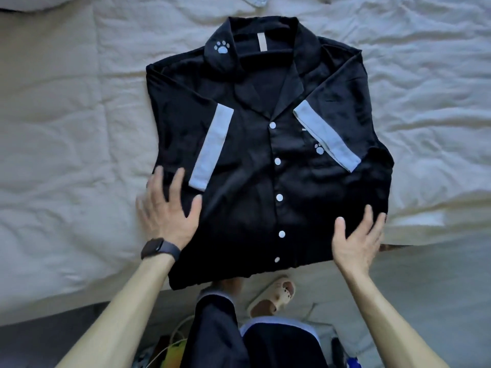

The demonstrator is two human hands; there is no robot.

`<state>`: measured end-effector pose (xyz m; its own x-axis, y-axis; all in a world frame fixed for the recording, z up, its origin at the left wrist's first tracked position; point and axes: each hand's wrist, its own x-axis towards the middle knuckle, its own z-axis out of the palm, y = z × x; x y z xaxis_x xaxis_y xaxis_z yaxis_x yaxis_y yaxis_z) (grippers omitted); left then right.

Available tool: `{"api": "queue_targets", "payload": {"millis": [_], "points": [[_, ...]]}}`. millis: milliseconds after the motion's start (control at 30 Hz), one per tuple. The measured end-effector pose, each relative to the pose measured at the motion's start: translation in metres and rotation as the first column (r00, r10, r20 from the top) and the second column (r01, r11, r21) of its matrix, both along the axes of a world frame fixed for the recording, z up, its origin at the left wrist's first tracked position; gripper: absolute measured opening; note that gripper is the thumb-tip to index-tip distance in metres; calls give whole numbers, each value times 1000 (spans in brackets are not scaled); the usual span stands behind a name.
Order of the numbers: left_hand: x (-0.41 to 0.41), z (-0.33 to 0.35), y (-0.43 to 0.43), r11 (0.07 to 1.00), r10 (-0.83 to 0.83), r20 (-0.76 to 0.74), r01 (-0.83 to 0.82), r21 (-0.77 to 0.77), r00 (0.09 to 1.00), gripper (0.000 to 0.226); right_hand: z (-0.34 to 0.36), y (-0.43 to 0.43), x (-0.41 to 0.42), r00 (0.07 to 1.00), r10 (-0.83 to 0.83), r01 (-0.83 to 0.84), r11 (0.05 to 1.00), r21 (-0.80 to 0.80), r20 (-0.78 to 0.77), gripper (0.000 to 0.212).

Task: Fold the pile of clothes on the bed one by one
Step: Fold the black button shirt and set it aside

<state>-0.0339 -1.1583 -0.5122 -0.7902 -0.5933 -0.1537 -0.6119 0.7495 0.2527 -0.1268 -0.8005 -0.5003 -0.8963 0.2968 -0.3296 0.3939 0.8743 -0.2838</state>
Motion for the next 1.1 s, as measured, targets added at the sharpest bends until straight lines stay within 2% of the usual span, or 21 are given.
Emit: {"api": "queue_targets", "payload": {"millis": [67, 133, 200, 233, 267, 333, 367, 433, 500, 600, 700, 833, 933, 1000, 1100], "points": [[39, 6, 23, 960, 278, -51, -275, 54, 959, 73, 0, 21, -6, 982, -184, 188, 974, -126, 41, 80], [68, 13, 48, 855, 500, -32, -487, 177, 866, 74, -1, 44, -10, 959, -266, 281, 940, -195, 100, 85], [88, 17, 63, 652, 690, 100, -676, 345, 717, 69, -4, 68, -10, 948, -290, 310, 933, -181, 130, 85], [98, 15, 68, 543, 735, 204, -741, 394, 647, 67, -4, 79, -9, 943, -288, 312, 939, -142, 167, 81], [110, 12, 72, 500, 709, 327, -772, 392, 625, 68, -5, 91, -7, 937, -271, 300, 948, -107, 222, 78], [135, 3, 78, 553, 515, 536, -737, 389, 669, 73, -6, 111, -3, 919, -193, 259, 953, -157, 345, 67], [145, -2, 81, 571, 435, 584, -711, 410, 686, 70, -6, 120, -1, 913, -149, 250, 940, -233, 379, 56], [160, -6, 87, 551, 405, 578, -694, 464, 708, 56, -3, 133, 7, 899, -60, 239, 897, -373, 433, 36], [167, -5, 95, 509, 423, 544, -686, 519, 725, 50, 0, 143, 16, 895, 15, 203, 876, -437, 446, 30], [182, 3, 108, 457, 438, 520, -680, 573, 733, 49, 1, 155, 35, 874, 105, 149, 871, -468, 474, 26], [202, 16, 117, 443, 435, 495, -657, 610, 752, 44, 6, 170, 60, 836, 148, 148, 867, -475, 529, 22], [226, 40, 131, 361, 467, 483, -658, 661, 740, 34, 26, 182, 87, 840, 78, 252, 821, -513, 537, 6], [240, 69, 139, 261, 613, 413, -666, 698, 673, 25, 49, 191, 101, 865, -44, 367, 735, -571, 500, 15], [247, 87, 143, 190, 697, 362, -646, 740, 619, 27, 69, 193, 106, 880, -85, 390, 690, -610, 467, 10], [248, 112, 147, 208, 746, 286, -618, 758, 601, 26, 103, 191, 113, 905, -136, 391, 645, -657, 404, 7]]}}
